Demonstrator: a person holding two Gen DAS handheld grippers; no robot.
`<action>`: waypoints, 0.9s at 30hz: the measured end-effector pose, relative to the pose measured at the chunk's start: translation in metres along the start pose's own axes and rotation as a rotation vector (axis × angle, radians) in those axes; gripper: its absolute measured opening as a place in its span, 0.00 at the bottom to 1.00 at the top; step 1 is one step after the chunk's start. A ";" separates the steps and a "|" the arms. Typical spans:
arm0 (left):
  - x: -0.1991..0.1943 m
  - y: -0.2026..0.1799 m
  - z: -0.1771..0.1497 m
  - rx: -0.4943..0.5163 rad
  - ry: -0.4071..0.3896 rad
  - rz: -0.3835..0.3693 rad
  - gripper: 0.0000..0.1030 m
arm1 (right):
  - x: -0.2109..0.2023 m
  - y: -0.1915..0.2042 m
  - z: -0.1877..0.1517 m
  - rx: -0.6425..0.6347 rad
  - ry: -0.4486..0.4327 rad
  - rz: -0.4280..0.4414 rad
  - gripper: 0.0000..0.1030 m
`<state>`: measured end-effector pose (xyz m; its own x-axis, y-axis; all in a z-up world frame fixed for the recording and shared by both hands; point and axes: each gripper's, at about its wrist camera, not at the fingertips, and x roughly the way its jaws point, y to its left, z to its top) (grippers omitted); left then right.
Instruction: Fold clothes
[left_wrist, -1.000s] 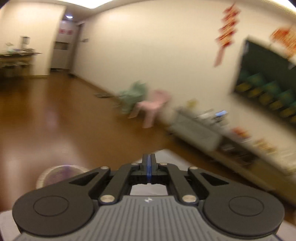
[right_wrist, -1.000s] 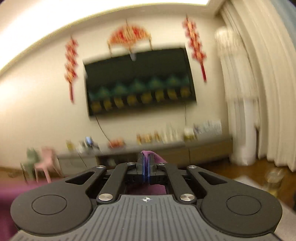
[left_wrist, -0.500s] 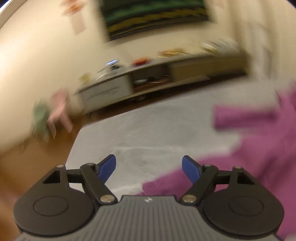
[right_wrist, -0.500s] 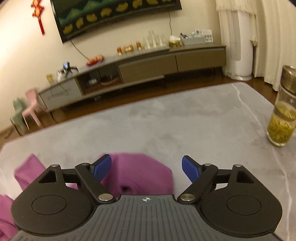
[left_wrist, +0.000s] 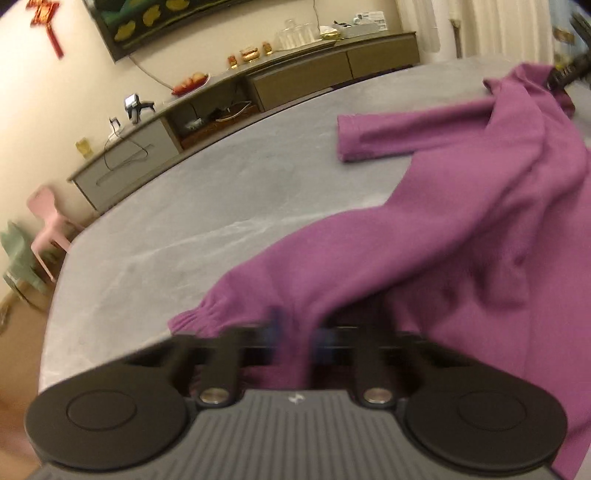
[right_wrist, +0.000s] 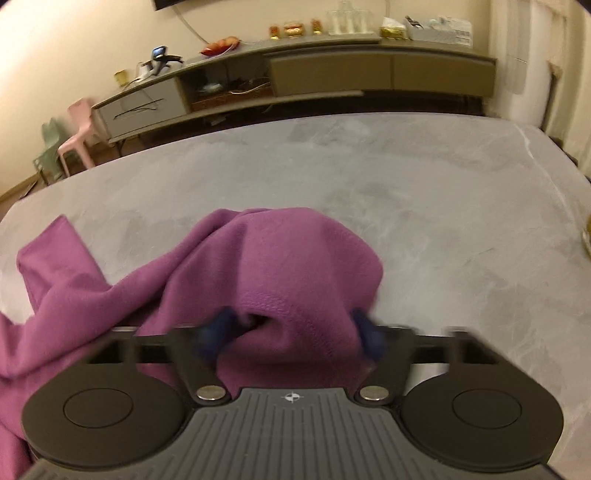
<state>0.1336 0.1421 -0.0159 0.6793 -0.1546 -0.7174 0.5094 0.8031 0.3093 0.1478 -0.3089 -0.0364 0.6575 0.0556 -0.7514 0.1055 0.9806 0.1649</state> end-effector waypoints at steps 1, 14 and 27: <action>0.000 0.003 0.002 -0.014 -0.007 0.013 0.04 | -0.001 0.005 0.001 -0.022 -0.007 0.001 0.19; -0.024 0.134 -0.003 -0.728 0.023 0.337 0.05 | -0.045 0.097 0.030 -0.147 -0.470 -0.034 0.92; 0.006 0.092 -0.014 -0.517 0.190 0.330 0.07 | 0.019 0.167 -0.031 -0.319 -0.080 0.109 0.06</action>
<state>0.1771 0.2228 -0.0008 0.6269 0.2146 -0.7490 -0.0628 0.9721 0.2260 0.1549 -0.1378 -0.0434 0.7097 0.1609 -0.6859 -0.1992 0.9797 0.0237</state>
